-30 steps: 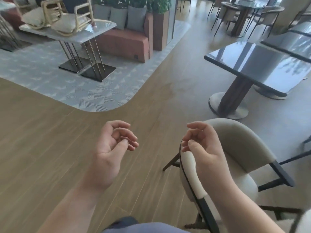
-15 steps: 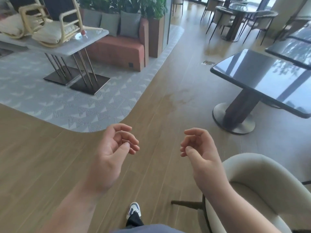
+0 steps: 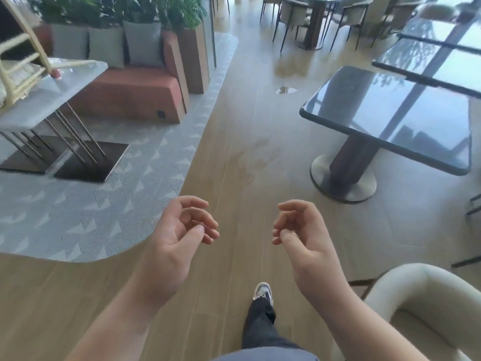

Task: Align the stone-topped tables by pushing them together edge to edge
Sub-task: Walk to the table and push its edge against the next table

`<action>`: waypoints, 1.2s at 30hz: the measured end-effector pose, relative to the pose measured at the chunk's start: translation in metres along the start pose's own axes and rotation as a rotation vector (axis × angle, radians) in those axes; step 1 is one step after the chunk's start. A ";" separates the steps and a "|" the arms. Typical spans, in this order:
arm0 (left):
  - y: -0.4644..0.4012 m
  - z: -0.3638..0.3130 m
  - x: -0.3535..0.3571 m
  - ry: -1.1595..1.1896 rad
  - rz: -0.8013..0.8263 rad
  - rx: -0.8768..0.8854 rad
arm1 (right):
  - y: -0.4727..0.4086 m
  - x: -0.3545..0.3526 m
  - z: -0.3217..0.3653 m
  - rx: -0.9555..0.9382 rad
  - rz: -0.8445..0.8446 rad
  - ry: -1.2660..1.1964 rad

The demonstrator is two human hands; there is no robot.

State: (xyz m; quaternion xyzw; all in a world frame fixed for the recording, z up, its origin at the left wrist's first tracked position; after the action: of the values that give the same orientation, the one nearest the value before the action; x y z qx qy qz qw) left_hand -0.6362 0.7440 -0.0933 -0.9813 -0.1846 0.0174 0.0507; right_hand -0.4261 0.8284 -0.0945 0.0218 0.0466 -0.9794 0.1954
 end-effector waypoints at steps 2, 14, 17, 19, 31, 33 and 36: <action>-0.046 0.007 0.012 -0.016 0.052 -0.005 | -0.038 -0.012 -0.009 0.000 -0.036 -0.004; -0.341 0.015 0.101 -0.002 0.177 0.046 | -0.307 -0.097 -0.017 -0.022 -0.109 0.001; -0.391 0.028 0.097 0.019 0.171 0.019 | -0.364 -0.099 -0.022 -0.008 -0.128 -0.049; -0.426 0.039 0.088 0.032 0.163 0.005 | -0.400 -0.095 -0.028 -0.007 -0.134 -0.055; -0.704 0.084 0.010 0.055 0.216 -0.040 | -0.674 -0.011 -0.048 0.029 -0.141 0.042; -0.754 0.079 -0.003 0.055 0.233 -0.029 | -0.718 0.003 -0.040 -0.016 -0.142 0.055; -0.826 0.080 -0.012 0.024 0.267 -0.040 | -0.773 0.010 -0.039 -0.013 -0.175 0.071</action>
State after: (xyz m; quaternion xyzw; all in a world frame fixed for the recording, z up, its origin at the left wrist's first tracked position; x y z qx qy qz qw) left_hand -0.9494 1.5120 -0.0849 -0.9981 -0.0522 0.0084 0.0305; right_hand -0.7316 1.5393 -0.0699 0.0511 0.0616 -0.9910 0.1076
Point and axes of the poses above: each hand's wrist, its own y-axis away from the middle knuckle, its own x-axis out of the palm, z = x × y, the point moved 3 cm from there along -y, towards the middle knuckle, and after that the axes turned 1 degree about z, right-handed, at the moved point
